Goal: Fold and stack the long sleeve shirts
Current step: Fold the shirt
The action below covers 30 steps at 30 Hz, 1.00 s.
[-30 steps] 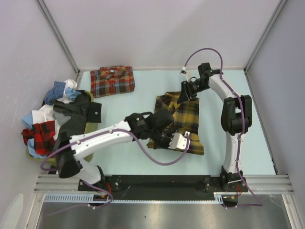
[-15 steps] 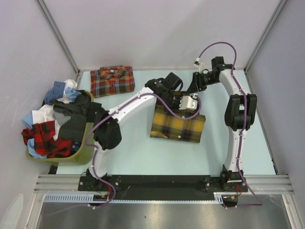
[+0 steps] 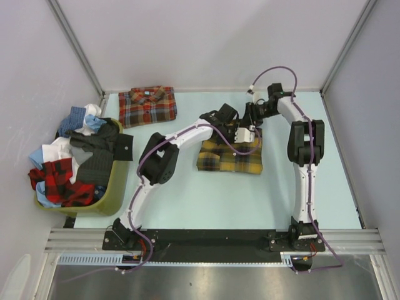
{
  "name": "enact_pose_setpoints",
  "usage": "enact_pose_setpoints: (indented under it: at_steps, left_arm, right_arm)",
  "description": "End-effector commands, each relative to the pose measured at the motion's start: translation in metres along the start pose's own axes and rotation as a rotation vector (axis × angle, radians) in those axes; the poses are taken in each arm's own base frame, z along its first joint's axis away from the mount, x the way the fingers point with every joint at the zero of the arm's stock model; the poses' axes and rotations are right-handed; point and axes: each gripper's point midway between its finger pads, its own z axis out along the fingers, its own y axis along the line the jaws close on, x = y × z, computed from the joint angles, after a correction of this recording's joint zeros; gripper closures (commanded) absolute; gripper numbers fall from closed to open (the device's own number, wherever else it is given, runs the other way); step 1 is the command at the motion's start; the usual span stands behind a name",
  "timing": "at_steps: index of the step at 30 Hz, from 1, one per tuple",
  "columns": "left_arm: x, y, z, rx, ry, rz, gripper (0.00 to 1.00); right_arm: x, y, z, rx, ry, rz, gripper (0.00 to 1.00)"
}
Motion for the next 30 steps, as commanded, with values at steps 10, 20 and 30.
enact_pose_setpoints:
  at_steps: [10,20,30]
  left_arm:
    - [0.000,-0.104,-0.011,0.124,0.002,-0.022,0.95]
    - [-0.018,-0.200,-0.067,0.350,-0.044,-0.254,0.97]
    - [-0.041,-0.169,-0.092,0.345,-0.110,-0.320,1.00]
  right_arm:
    - [0.108,0.019,0.052,-0.032,0.211,0.075,0.60]
    - [0.195,0.104,0.048,-0.181,0.358,0.080,0.62]
    - [0.082,0.110,0.003,-0.176,0.088,0.021,0.58]
